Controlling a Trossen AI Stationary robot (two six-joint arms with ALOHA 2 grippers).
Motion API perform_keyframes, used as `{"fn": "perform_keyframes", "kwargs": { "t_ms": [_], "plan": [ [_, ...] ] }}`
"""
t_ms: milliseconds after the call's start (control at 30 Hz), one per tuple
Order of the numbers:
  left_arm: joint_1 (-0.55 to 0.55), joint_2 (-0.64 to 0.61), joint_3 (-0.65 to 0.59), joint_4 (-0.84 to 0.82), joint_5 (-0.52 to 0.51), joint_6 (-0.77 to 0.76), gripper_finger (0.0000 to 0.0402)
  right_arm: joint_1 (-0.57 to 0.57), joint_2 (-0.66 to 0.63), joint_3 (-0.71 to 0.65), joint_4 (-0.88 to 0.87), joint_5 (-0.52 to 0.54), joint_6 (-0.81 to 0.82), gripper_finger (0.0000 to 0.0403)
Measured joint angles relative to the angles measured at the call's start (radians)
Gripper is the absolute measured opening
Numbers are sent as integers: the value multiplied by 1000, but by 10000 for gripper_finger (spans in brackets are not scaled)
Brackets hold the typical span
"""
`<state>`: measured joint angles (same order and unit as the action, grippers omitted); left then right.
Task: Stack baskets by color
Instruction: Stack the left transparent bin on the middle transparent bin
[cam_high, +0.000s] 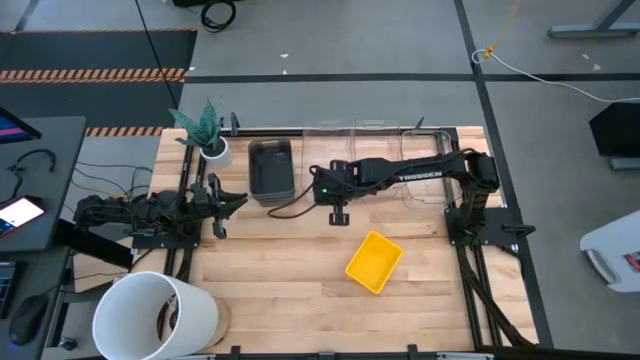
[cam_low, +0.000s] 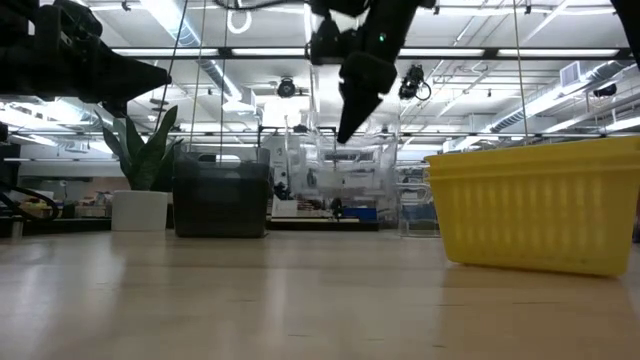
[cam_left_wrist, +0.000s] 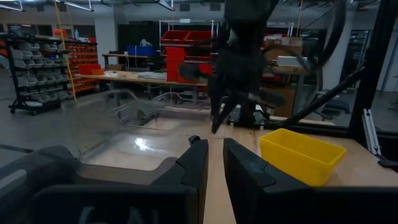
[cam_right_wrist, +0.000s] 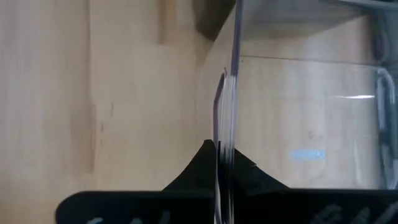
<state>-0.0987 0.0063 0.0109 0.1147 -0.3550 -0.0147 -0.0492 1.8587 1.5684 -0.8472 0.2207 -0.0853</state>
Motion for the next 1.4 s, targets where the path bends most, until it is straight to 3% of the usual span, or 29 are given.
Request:
{"fn": "perform_keyframes", "kwargs": {
  "t_ms": [367,867,1400],
  "plan": [
    [0,0,0,0,0,0,65,-4,-5,150,-222,116,-30,5],
    [0,0,0,0,0,0,63,-49,-140,148,-438,73,-20,5],
    [0,0,0,0,0,0,60,-91,-148,148,-663,88,-89,5]
  ]
}}
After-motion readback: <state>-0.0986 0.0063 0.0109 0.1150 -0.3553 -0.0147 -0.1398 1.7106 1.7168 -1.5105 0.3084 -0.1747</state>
